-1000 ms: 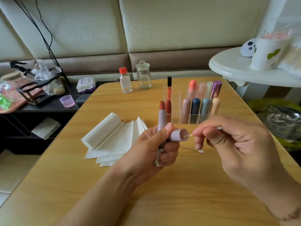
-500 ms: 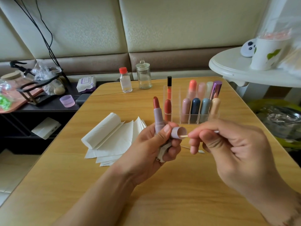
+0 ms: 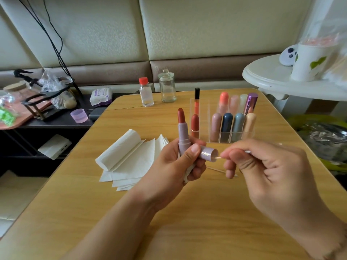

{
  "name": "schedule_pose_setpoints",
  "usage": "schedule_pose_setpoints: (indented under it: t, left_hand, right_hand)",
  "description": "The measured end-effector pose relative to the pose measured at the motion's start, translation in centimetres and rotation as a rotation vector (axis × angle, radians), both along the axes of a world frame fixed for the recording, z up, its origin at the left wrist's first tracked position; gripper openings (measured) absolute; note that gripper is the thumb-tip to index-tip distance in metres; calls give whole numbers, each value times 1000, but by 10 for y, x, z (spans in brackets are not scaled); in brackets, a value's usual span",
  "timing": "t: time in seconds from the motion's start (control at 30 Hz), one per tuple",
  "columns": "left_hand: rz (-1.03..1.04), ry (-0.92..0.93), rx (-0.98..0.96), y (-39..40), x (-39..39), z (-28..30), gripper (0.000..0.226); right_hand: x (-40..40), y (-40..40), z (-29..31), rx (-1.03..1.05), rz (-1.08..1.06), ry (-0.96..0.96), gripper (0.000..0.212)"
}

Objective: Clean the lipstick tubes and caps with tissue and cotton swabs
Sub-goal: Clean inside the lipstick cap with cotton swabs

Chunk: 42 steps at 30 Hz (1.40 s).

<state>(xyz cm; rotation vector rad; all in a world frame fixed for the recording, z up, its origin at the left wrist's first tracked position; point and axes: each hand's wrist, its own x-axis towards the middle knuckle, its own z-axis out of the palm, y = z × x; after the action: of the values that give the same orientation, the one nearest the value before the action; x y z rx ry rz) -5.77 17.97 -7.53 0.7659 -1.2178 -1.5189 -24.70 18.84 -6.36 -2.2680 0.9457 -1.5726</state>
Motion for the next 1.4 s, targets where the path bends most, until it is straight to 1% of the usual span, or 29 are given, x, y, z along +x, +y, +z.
schedule_pose_setpoints:
  t: [0.1,0.17,0.23,0.33,0.43,0.53,0.67,0.77,0.87,0.97,1.07,1.23,1.33,1.4]
  left_hand:
    - [6,-13,-3,0,0,0,15]
    - [5,-8,-1,0,0,0,15]
    - [5,-9,0,0,0,0,15]
    - [2,-5,9,-1,1,1,17]
    - [-17,-14,9,-2,3,4,24]
    - [-36,-14,8,-2,3,5,30]
    - [-25,22,23,-1,2,6,28]
    - [-9,30,23,-1,1,4,22]
    - [3,43,46,-1,-1,2,20]
    - [3,34,52,0,-2,2,20]
    - [-1,0,38,-1,-1,2,19]
    - [-36,28,71,-1,0,3,26]
    - [-30,61,80,-2,2,3,27]
    - [-15,85,93,-1,1,3,23]
  right_hand:
    - [0,-1,0,139,124,-113,25]
    - [-2,-4,0,146,105,-135,25]
    - [-5,-7,0,98,43,-117,23]
    - [-7,-8,1,-27,-47,-36,21]
    - [-9,-7,0,-118,-62,20,20]
    - [-11,-8,0,-160,-69,40,19]
    - [-9,-7,0,-143,-104,45,20]
    - [-5,-4,0,-60,-18,30,24]
    - [-5,-4,0,41,110,-39,24]
    - [-4,-4,0,70,177,-93,21]
    - [-4,-5,1,8,112,-65,18]
    - [-10,-9,-1,-149,-117,42,16]
    - [-6,-7,-2,-168,-147,86,14]
    - [-3,-4,-1,-128,-109,55,18]
